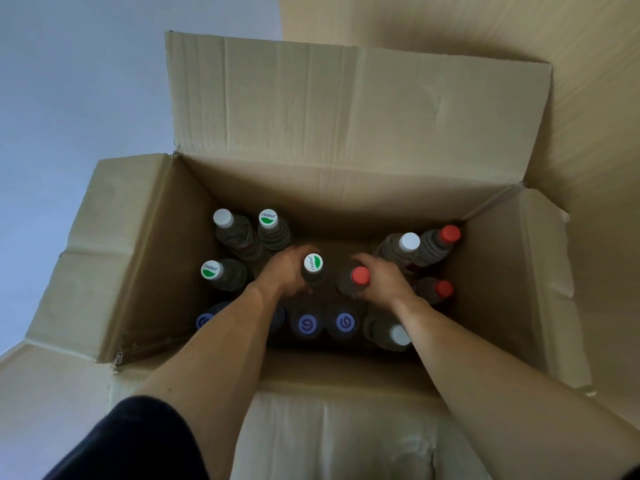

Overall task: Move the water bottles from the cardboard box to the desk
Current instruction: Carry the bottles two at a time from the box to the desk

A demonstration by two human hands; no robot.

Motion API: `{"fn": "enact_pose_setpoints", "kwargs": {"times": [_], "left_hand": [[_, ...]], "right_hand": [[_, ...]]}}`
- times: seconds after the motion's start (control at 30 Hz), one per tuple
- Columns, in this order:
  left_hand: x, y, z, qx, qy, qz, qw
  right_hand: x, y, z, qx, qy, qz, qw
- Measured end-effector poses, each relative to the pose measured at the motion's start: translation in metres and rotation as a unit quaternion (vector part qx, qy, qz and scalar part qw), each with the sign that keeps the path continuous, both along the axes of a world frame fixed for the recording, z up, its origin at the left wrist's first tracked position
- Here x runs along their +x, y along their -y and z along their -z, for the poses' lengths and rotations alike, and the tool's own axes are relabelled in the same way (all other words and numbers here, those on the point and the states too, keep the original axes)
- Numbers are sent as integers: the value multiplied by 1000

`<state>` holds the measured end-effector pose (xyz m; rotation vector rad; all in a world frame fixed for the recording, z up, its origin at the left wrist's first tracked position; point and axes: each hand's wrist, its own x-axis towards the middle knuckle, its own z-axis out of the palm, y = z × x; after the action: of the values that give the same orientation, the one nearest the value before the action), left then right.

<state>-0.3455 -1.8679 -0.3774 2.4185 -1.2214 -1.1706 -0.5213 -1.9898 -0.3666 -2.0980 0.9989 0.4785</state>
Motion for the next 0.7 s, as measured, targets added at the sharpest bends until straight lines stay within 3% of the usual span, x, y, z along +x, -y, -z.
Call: {"fn": "enact_pose_setpoints", "kwargs": {"times": [0.23, 0.43, 0.7], "left_hand": [[1, 5, 22, 7, -26, -8, 1000], [5, 2, 14, -38, -41, -31, 998], [25, -9, -54, -64, -227, -120, 964]], "right_hand": [[-5, 1, 24, 31, 36, 42, 998], [-7, -1, 17, 37, 84, 53, 994], [-6, 5, -43, 102, 169, 149, 969]]}}
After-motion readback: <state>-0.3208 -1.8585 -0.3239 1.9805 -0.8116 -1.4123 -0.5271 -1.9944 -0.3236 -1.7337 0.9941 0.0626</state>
